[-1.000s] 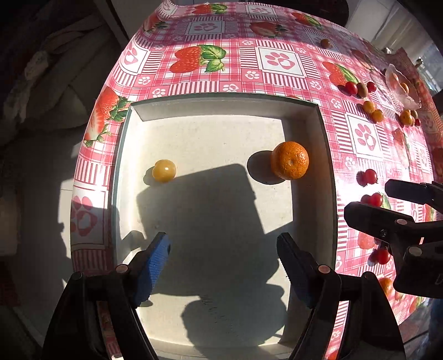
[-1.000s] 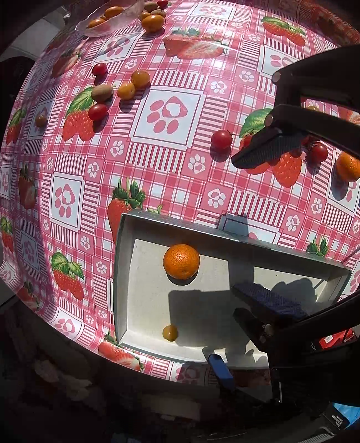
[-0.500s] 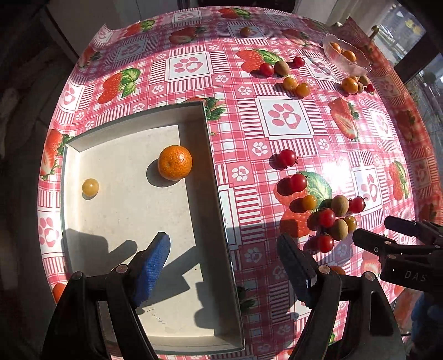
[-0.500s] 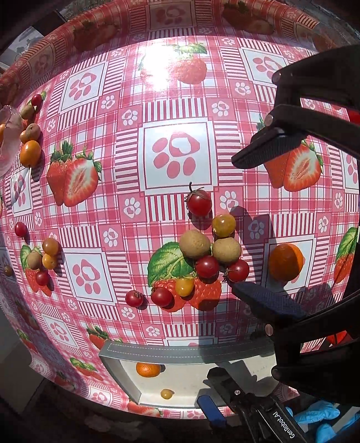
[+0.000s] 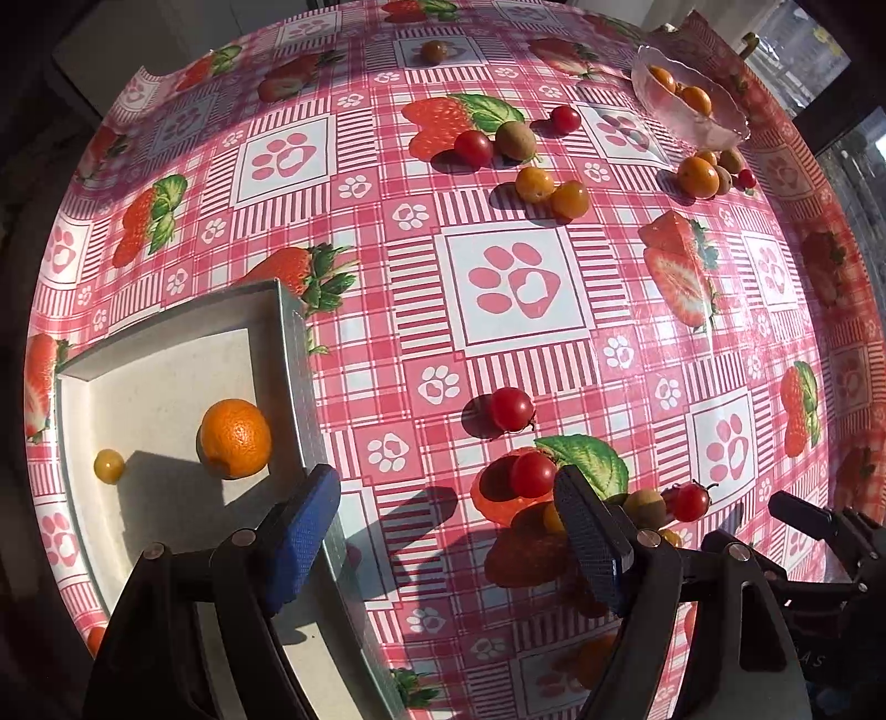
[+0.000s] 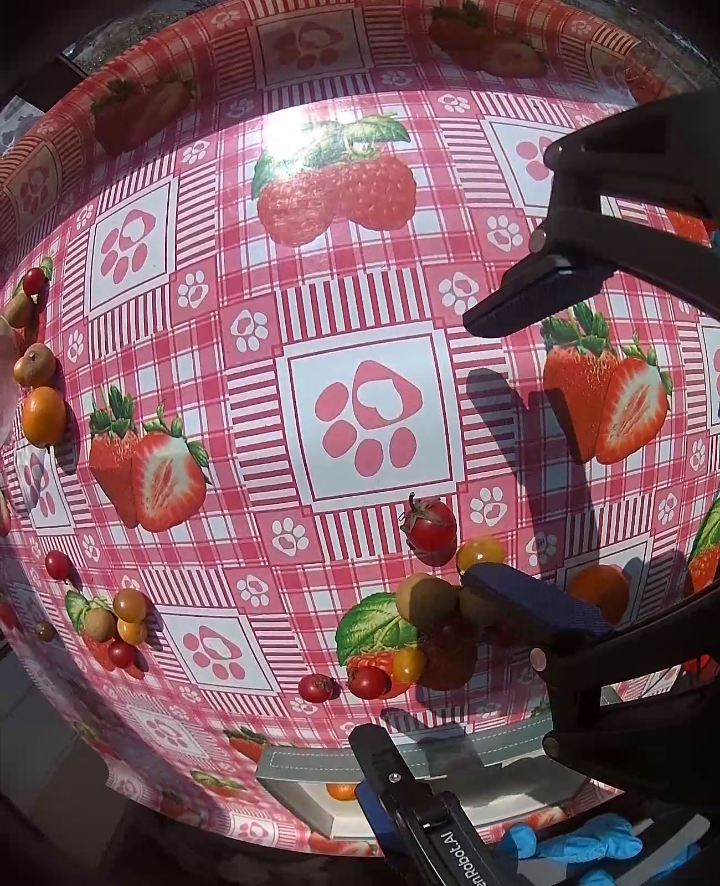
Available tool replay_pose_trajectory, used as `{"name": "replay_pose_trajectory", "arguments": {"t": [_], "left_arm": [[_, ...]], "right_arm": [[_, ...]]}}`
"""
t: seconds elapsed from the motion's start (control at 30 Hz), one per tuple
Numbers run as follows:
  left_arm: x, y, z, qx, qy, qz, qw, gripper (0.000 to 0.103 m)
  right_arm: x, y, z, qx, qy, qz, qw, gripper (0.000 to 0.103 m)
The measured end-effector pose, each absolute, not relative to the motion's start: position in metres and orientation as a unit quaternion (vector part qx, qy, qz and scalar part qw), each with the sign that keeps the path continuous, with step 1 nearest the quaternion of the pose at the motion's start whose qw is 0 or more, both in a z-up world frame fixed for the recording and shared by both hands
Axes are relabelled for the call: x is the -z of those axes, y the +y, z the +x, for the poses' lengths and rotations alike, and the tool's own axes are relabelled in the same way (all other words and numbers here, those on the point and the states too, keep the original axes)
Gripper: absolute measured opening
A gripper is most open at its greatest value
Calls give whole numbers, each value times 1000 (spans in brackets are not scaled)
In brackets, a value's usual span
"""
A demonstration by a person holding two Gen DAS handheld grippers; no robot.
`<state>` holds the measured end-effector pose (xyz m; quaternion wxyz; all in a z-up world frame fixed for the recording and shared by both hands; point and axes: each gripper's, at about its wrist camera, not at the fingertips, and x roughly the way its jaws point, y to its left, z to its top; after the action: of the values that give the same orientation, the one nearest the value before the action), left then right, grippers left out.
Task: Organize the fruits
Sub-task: 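Grasp a red cherry tomato with the right gripper while the left grasps another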
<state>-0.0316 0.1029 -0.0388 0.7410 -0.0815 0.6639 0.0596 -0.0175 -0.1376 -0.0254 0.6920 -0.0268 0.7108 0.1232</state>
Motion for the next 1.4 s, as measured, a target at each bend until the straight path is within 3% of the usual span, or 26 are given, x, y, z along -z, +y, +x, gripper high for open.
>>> {"name": "replay_pose_trajectory", "arguments": {"t": [0.23, 0.53, 0.57, 0.67, 0.7, 0.73, 0.8, 0.87, 1.4], "left_arm": [[57, 97, -16, -61, 673, -67, 734, 80], [77, 80, -2, -61, 676, -49, 733, 79], [79, 80, -1, -63, 676, -48, 732, 73], [80, 76, 0, -64, 672, -51, 736, 67], [79, 76, 0, -63, 669, -51, 739, 60], [78, 73, 4, -62, 667, -47, 741, 55], [75, 70, 4, -55, 664, -45, 745, 32], [74, 67, 4, -48, 663, -41, 746, 22], [28, 71, -18, -20, 642, -90, 761, 22]], "right_arm": [[29, -126, -10, -138, 709, -31, 691, 83], [40, -94, -15, -159, 705, -50, 689, 49], [41, -90, -16, -162, 706, -53, 687, 48], [47, -68, -19, -173, 701, -78, 687, 35], [48, -62, -21, -179, 699, -82, 687, 25], [48, -61, -22, -182, 700, -82, 686, 25], [48, -57, -21, -187, 700, -70, 685, 25], [47, -61, -21, -190, 700, -59, 686, 25], [26, -100, -8, -192, 695, 3, 693, 25]]}}
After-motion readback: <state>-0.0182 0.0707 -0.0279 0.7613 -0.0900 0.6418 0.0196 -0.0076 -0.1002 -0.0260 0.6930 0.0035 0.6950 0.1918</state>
